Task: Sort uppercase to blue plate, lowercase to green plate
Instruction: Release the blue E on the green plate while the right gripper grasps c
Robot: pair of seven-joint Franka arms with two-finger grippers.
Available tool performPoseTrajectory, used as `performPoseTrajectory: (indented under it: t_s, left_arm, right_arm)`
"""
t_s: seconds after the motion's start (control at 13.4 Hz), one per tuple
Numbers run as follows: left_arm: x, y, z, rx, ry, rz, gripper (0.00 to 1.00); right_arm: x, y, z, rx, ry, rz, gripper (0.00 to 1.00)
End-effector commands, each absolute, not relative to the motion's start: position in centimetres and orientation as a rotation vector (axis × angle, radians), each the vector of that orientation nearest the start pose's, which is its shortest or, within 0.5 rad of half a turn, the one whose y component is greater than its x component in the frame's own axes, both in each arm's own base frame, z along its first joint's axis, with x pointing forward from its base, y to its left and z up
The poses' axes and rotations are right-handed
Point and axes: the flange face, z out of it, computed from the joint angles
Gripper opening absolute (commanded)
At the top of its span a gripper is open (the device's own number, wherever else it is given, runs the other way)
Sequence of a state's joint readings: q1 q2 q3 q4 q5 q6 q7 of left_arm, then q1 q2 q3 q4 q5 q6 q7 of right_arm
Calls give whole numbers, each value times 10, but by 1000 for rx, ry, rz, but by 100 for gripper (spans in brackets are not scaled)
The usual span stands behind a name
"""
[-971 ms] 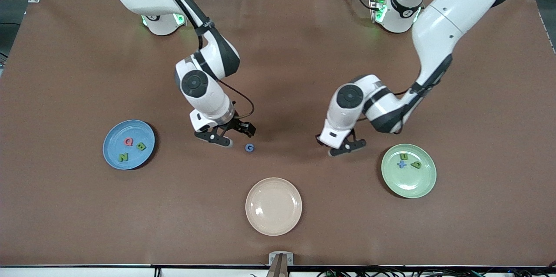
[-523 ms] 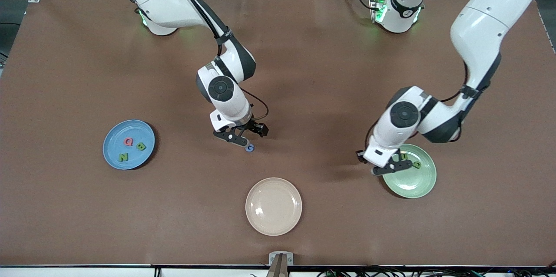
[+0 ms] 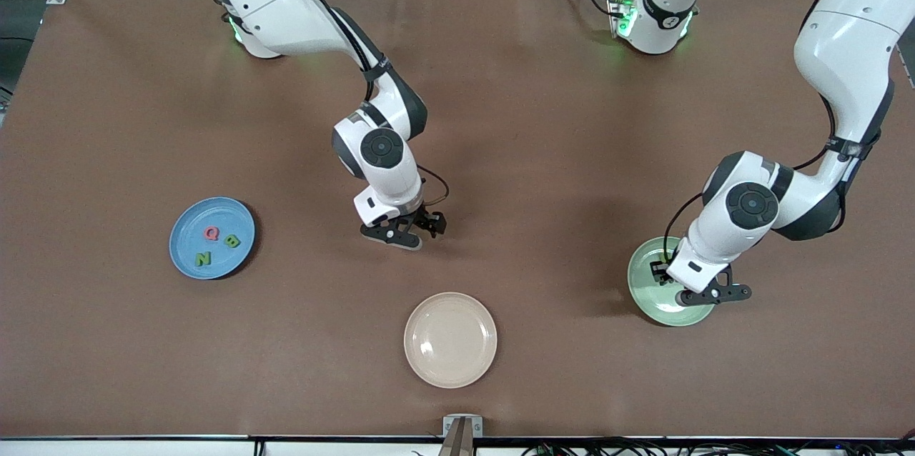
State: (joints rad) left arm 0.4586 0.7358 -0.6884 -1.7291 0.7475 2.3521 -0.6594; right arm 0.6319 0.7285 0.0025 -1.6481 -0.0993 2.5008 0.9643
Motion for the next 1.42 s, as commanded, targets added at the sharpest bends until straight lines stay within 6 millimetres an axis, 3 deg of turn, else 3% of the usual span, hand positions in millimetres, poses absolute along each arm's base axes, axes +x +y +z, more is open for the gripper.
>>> performPoseTrajectory:
  t_s: [0.0,0.15,0.22,0.37,0.45,0.52,0.75,0.97,1.34]
  left_arm:
    - [681,-92,248,-3069,-36,-275,9]
    - [685,-90,246,-3075,-17,-276,9]
    - [687,-85,241,-3076,-31,-267,14]
    - [690,-76,234,-3069,-52,-265,50]
    - [689,-78,234,-3074,-66,-265,81]
    - [689,-78,236,-3073,-64,-268,100]
    - [691,-82,250,-3070,-51,-301,100]
    - [692,-90,281,-3071,-45,-352,100]
    - [682,-88,347,-2997,-93,-320,100]
  right_arm:
    - [588,409,188,-3094,350,-253,97]
    - [598,393,187,-3120,329,-168,97]
    - [600,390,188,-3100,337,-130,97]
    - [598,392,182,-3070,355,-85,97]
    - [597,392,179,-3070,356,-79,97]
    - [597,392,178,-3071,357,-74,97]
    - [593,397,173,-3071,350,-63,94]
    - [591,402,175,-3074,326,-69,81]
    - [591,406,179,-3079,258,-73,37]
